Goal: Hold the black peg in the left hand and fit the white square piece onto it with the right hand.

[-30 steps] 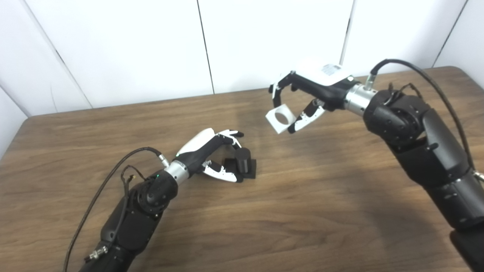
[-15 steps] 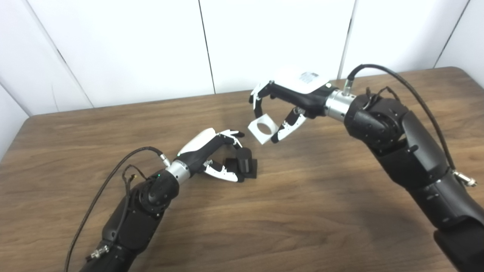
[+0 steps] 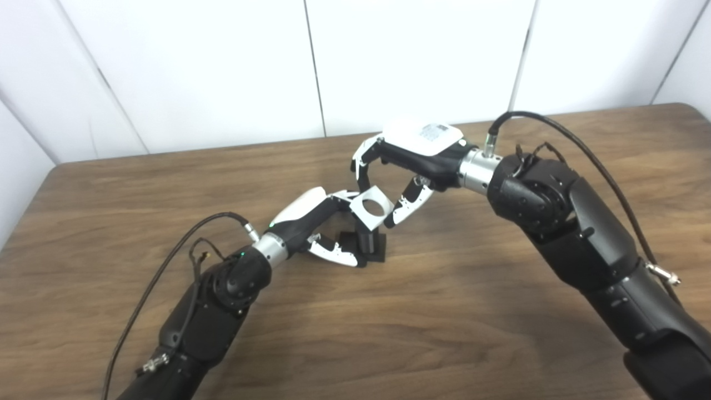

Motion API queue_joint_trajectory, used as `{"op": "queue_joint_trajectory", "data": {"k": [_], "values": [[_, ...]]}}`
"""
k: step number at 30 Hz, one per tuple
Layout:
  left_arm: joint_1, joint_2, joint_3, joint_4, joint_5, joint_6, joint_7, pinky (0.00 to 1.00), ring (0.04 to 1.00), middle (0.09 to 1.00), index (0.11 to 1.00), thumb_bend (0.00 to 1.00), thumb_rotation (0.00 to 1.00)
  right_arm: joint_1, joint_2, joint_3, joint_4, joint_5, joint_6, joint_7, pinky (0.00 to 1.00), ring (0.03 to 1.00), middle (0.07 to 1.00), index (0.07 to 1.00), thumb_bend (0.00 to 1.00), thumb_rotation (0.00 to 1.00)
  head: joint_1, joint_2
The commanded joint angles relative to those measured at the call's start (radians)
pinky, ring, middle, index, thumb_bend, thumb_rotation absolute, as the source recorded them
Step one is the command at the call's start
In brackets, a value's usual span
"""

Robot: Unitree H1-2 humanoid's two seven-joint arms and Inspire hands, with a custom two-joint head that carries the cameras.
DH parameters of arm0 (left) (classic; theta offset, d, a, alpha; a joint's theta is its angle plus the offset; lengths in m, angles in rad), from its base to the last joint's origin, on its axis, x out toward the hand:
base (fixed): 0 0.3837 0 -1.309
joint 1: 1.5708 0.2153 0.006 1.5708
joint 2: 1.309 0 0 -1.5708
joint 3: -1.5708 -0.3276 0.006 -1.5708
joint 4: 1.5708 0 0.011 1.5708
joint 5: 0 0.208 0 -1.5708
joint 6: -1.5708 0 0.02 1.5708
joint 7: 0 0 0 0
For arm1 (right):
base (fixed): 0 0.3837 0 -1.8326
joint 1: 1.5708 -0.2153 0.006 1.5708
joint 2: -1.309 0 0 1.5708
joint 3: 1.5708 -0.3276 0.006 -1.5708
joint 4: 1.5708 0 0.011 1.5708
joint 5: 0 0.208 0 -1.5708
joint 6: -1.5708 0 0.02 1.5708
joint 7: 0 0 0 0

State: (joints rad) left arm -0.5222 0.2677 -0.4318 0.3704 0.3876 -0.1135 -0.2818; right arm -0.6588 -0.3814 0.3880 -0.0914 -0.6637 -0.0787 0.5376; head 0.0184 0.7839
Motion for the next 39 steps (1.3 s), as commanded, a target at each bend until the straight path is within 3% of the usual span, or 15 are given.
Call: {"op": "queue_joint_trajectory", "data": {"k": [1, 22, 39], "values": [[0.029, 0.002, -0.032, 0.039, 0.048, 0.062, -0.041, 0.95, 0.971, 0.912, 0.491, 0.52, 0.07, -0.05, 0.01, 0.0, -0.008, 0.003, -0.02, -0.007, 0.62, 0.736, 0.739, 0.481, 0.52, 0.14, 0.001, 0.001], [0.029, -0.005, -0.041, 0.027, 0.054, 0.075, -0.039, 0.96, 0.968, 0.911, 0.491, 0.52, 0.08, -0.046, 0.022, 0.027, 0.051, -0.006, -0.057, -0.031, 0.6, 0.726, 0.73, 0.48, 0.52, 0.14, 0.006, 0.006], [0.03, -0.005, -0.044, 0.019, 0.054, 0.083, -0.04, 0.96, 0.97, 0.912, 0.491, 0.52, 0.08, -0.058, 0.024, 0.017, 0.138, -0.025, -0.06, -0.063, 0.61, 0.727, 0.729, 0.482, 0.52, 0.14, 0.006, 0.006]]}}
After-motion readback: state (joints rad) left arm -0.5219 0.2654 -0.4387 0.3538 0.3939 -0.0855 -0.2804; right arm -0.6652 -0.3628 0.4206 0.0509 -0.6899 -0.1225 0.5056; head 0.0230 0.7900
